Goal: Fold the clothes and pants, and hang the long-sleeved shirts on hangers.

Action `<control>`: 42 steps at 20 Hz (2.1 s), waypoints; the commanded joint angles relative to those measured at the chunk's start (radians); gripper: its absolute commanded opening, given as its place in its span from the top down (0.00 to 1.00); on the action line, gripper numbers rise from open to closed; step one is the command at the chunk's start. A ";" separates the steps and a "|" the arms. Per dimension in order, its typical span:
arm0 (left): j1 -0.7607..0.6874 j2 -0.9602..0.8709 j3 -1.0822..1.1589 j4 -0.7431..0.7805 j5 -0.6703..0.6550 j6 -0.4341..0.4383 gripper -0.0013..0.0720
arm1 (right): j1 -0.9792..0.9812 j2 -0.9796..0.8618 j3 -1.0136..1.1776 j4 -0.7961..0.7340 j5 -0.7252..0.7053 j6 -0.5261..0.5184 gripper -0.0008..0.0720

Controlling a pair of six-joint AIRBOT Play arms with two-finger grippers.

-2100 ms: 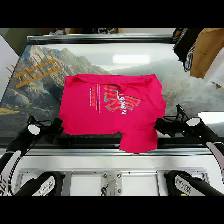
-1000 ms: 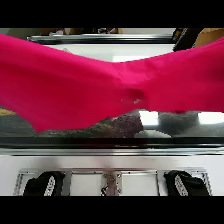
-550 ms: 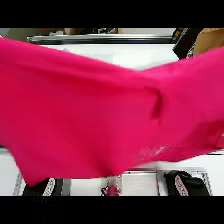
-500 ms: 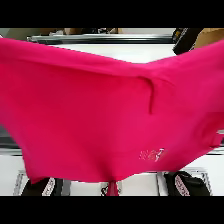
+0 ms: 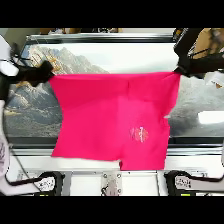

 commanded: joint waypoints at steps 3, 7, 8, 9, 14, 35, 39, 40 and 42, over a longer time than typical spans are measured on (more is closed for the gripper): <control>-0.005 -0.256 0.002 -0.234 0.237 0.060 0.97 | 0.034 -0.207 0.001 -0.003 -0.222 -0.031 0.97; 0.007 -0.252 0.002 -0.230 0.249 0.121 0.97 | 0.032 -0.201 0.001 -0.100 -0.237 -0.033 0.97; 0.014 -0.247 0.002 -0.230 0.232 0.136 0.97 | 0.033 -0.195 0.001 -0.130 -0.212 -0.033 0.97; 0.019 -0.245 0.002 -0.230 0.203 0.160 0.97 | 0.034 -0.190 -0.001 -0.158 -0.181 -0.033 0.97; -0.003 -0.243 -0.045 -0.193 0.122 0.232 0.97 | 0.058 -0.139 -0.156 -0.248 -0.152 -0.033 0.97; 0.139 0.240 -0.522 0.173 -0.059 0.131 0.27 | 0.018 0.427 -0.498 -0.251 -0.025 -0.028 0.27; 0.218 0.396 -0.818 0.160 -0.023 0.059 0.27 | 0.018 0.632 -0.639 -0.225 -0.040 -0.024 0.27; 0.228 0.418 -0.864 0.159 -0.006 0.044 0.27 | 0.018 0.663 -0.660 -0.225 -0.040 -0.024 0.27; 0.232 0.445 -0.935 0.124 0.023 0.043 0.27 | 0.018 0.701 -0.679 -0.225 -0.040 -0.024 0.27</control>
